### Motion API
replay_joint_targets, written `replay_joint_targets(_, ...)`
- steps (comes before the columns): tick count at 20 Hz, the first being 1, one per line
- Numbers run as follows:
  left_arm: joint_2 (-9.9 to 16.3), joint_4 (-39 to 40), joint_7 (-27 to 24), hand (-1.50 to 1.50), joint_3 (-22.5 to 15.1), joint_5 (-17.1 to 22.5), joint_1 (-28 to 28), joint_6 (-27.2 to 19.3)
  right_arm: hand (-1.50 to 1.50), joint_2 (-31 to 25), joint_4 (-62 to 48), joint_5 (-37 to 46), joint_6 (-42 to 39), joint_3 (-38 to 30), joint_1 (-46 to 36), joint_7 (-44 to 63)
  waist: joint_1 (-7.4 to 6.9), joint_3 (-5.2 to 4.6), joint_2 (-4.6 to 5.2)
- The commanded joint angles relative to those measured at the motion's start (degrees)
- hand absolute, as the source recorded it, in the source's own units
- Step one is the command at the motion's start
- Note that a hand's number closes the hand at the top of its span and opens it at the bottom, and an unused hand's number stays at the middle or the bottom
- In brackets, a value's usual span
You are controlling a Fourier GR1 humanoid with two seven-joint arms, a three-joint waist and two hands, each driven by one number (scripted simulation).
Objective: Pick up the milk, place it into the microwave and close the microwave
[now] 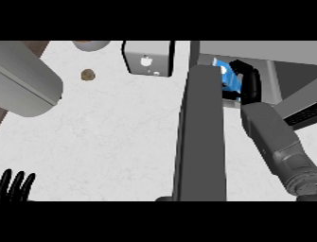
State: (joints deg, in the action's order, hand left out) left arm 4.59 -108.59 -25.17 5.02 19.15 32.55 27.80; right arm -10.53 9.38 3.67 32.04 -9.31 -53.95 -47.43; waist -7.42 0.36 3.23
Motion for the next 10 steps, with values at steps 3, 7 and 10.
replay_joint_targets(3,0.0,1.5,-0.2,-1.50,-0.4,-0.9,-1.4,0.2,1.50,0.0,0.9,-1.8,1.8,-2.6,-1.0,-4.2,-0.21,0.04,0.36)
replay_joint_targets(7,-0.1,1.6,0.0,-1.50,-0.2,-0.9,-2.2,-0.3,1.50,-2.0,0.4,0.3,9.4,-1.9,-2.5,-3.9,-1.01,-0.03,0.73)
replay_joint_targets(10,0.5,1.7,0.6,-1.50,-0.1,-0.2,-1.6,0.5,1.50,-1.3,0.0,-0.2,14.9,-3.1,-3.9,-2.1,-1.76,-0.04,0.76)
